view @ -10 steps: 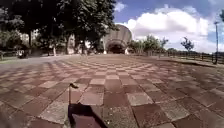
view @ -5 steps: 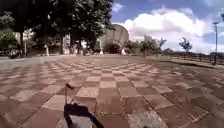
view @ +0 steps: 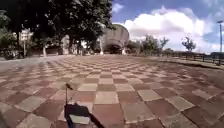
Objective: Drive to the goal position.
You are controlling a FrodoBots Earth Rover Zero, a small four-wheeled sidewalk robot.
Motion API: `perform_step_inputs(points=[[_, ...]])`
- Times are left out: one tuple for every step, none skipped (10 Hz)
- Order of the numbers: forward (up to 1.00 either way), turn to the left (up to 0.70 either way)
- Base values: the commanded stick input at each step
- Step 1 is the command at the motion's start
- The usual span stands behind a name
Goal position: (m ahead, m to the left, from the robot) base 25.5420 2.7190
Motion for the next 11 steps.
perform_step_inputs(points=[[1.0,0.0],[1.0,0.0],[1.0,0.0],[1.0,0.0],[1.0,0.0],[1.0,0.0],[1.0,0.0],[1.0,0.0],[1.0,0.0],[1.0,0.0],[1.0,0.0]])
